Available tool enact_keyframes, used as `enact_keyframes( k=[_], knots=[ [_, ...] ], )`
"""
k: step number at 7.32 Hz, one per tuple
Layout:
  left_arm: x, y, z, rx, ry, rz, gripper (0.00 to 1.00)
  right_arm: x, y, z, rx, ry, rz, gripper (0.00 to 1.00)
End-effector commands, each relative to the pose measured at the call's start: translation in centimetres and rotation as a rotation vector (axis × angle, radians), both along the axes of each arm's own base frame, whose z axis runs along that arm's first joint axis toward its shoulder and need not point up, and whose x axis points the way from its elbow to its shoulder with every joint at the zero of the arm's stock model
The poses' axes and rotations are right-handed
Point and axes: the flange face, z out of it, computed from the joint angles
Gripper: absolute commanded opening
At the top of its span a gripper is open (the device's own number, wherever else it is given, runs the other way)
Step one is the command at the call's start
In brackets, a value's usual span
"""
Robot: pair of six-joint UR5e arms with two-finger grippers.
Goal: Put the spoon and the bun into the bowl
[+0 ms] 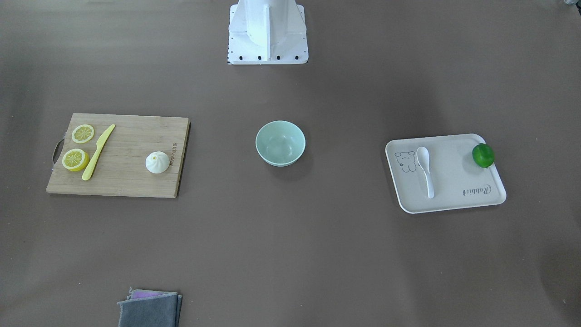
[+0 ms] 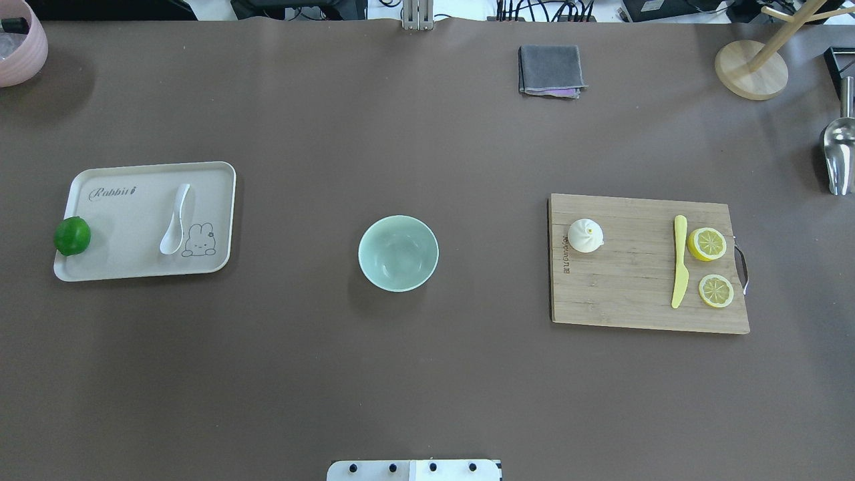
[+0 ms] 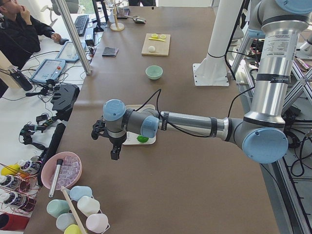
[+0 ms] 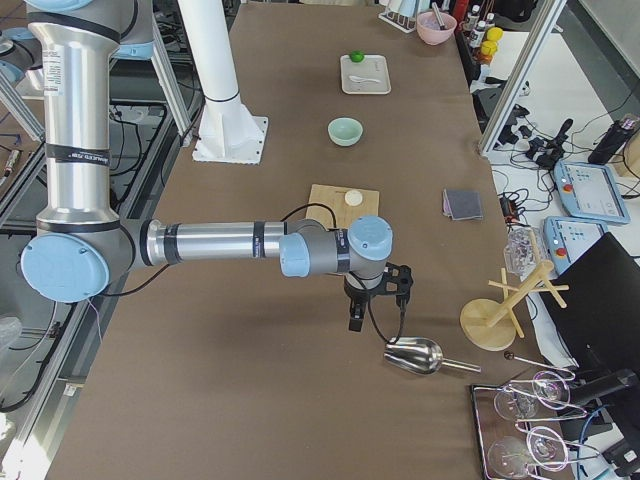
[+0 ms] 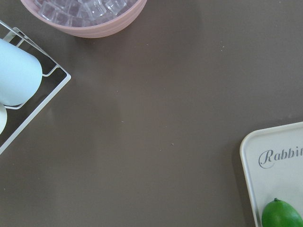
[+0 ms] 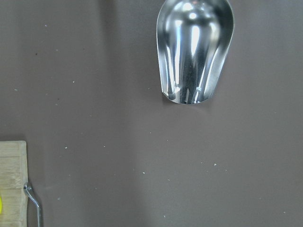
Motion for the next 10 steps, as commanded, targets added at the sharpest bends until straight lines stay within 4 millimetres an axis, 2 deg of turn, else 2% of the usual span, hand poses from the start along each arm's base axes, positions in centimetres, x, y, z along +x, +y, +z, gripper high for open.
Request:
enact_keyframes(
  k=[1, 3, 5, 8, 10],
  knots=[
    [0.0, 0.4, 0.5, -0.010, -0.002, 0.000, 0.98, 0.5, 0.6, 0.6, -0.019, 0.003, 0.010, 1.00],
    [-0.4, 0.3, 0.1, 0.001, 0.000, -0.007, 0.98, 1.8, 1.9, 1.3, -0.035, 0.006, 0.036, 1.00],
    [-0.4, 0.4, -0.8, 0.014, 0.008, -0.007, 0.98, 1.8, 1.6, 1.0, -0.028, 0.006, 0.038, 1.00],
    [-0.7, 1.5, 0.5, -0.009, 0.001, -0.014, 0.98, 1.8, 1.7, 1.2, -0.035, 0.005, 0.038, 1.00],
    [-1.0, 2.2, 0.0, 0.000, 0.003, -0.018, 0.98, 1.7, 1.7, 1.2, -0.036, 0.005, 0.038, 1.00]
  ],
)
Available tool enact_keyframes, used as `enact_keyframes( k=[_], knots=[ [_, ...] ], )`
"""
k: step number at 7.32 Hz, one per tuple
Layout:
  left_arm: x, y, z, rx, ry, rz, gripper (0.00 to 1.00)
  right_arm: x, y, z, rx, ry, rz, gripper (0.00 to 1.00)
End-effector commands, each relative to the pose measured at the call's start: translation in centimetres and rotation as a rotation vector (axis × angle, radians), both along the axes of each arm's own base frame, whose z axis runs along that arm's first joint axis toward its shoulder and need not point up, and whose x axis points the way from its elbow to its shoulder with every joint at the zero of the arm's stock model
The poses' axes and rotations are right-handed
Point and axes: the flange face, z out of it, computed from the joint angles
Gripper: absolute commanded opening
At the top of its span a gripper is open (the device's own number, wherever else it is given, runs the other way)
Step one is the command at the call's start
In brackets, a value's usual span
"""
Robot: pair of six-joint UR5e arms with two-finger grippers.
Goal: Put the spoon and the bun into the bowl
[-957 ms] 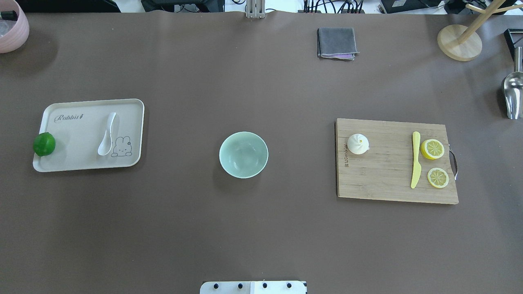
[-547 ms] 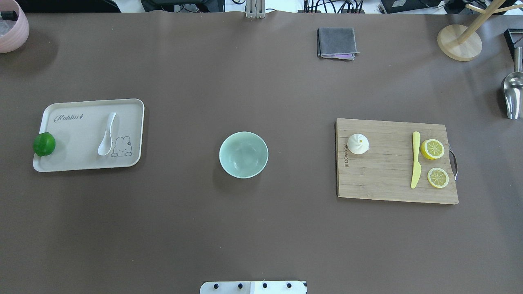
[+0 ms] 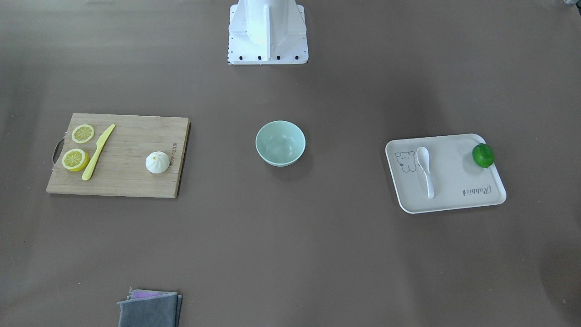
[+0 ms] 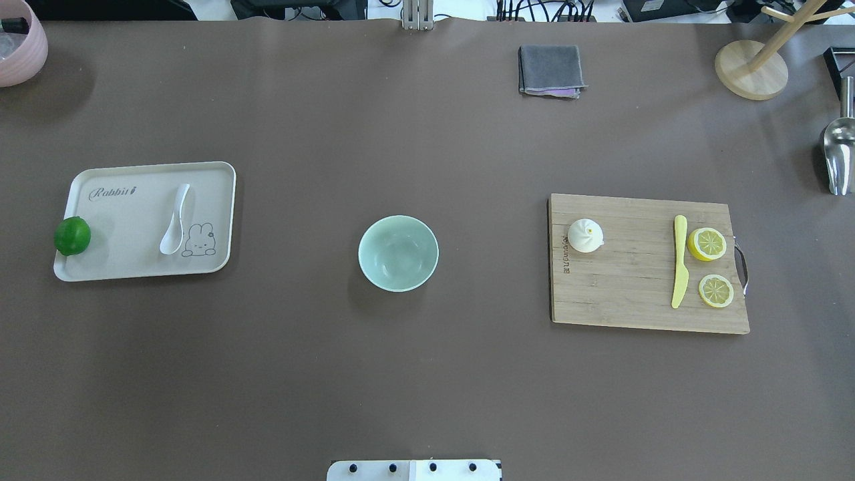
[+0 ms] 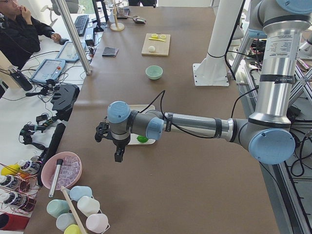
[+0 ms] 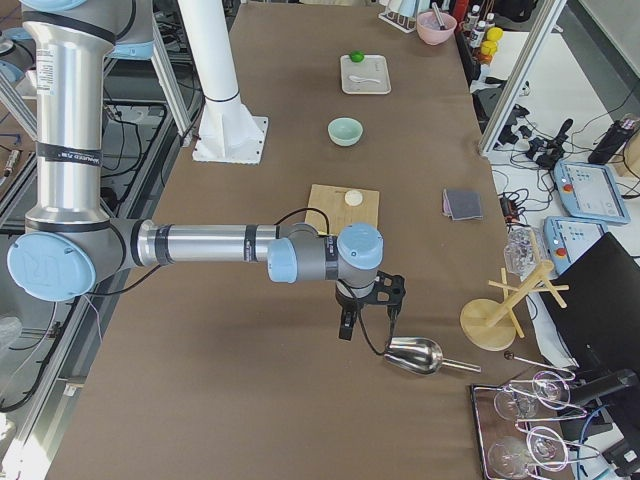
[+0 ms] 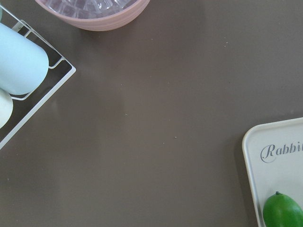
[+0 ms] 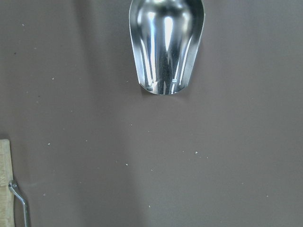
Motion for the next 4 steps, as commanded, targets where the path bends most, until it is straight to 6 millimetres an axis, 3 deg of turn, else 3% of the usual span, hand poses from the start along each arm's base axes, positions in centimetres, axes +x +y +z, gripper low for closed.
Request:
enact_keyframes(
  k=[1, 4],
  knots=[
    [-0.1, 1.2, 0.2, -0.003, -0.002, -0.001, 0.98, -0.1, 0.0, -0.7, 0.011, -0.001, 0.000, 1.00],
    [-0.3, 2.6, 1.6, -0.029, -0.001, 0.000, 0.98, -0.8, -0.8, -1.3, 0.028, -0.003, -0.013, 1.00]
  ],
)
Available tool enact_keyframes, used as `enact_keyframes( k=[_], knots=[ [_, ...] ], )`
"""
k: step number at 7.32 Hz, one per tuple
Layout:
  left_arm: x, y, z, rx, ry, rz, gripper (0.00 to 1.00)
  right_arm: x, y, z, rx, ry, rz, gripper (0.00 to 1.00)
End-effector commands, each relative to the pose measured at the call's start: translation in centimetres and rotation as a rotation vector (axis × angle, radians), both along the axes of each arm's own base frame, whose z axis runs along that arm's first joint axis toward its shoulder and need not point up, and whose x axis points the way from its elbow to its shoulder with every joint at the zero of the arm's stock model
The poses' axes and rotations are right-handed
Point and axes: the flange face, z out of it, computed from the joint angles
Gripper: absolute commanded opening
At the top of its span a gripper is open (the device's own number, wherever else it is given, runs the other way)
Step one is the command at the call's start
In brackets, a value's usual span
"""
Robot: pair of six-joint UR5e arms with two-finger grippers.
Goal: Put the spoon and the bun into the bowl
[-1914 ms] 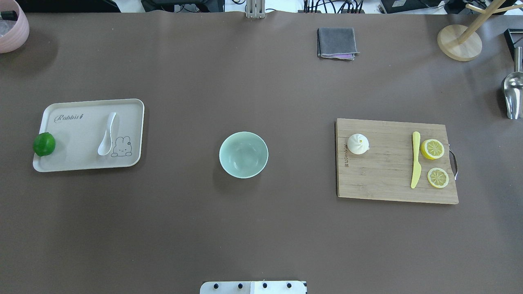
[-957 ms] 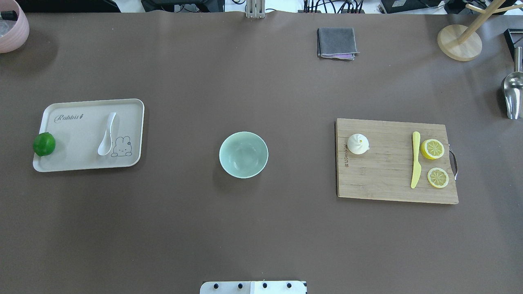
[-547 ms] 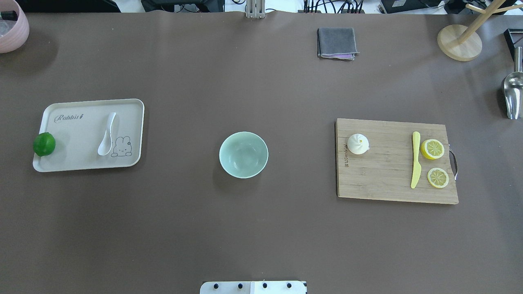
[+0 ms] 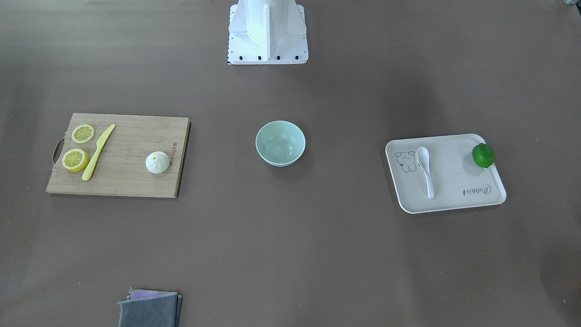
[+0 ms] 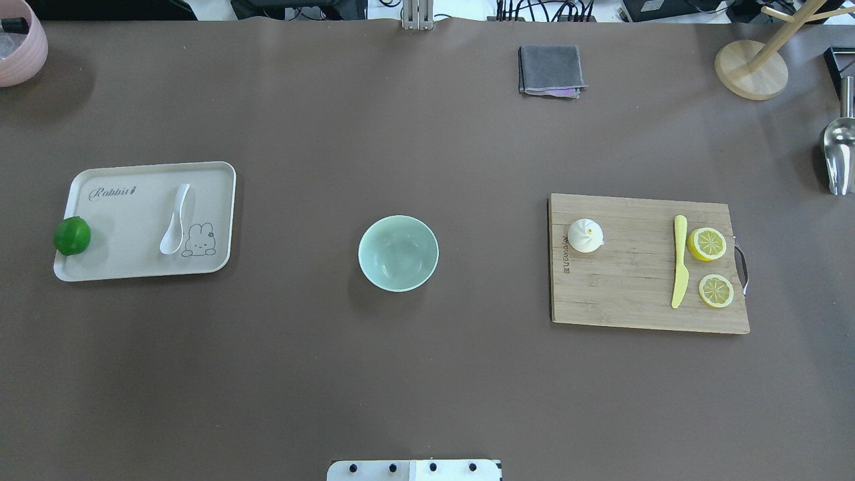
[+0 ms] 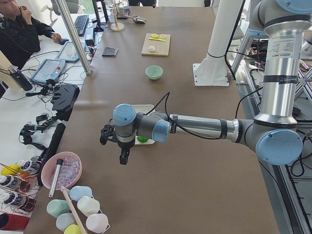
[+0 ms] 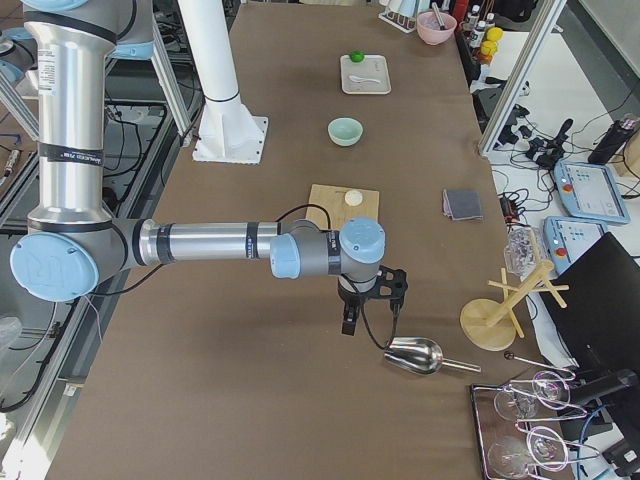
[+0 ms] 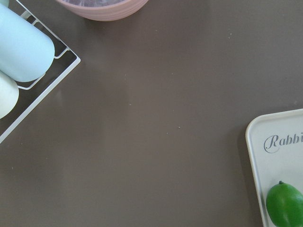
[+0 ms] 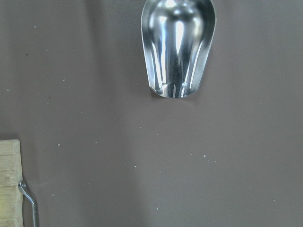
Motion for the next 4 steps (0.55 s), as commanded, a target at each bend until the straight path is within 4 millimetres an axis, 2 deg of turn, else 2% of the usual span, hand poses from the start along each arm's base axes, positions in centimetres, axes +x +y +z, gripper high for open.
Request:
enact_keyframes(
  k=[1, 4],
  knots=[
    [-0.04, 0.44, 0.47, -0.008, 0.000, 0.000, 0.98, -0.17, -0.25, -0.19, 0.014, 0.000, -0.005, 1.00],
    [0.06, 0.52, 0.68, -0.013, 0.003, 0.002, 0.98, -0.13, 0.18, 0.18, 0.005, 0.000, -0.005, 1.00]
  ],
)
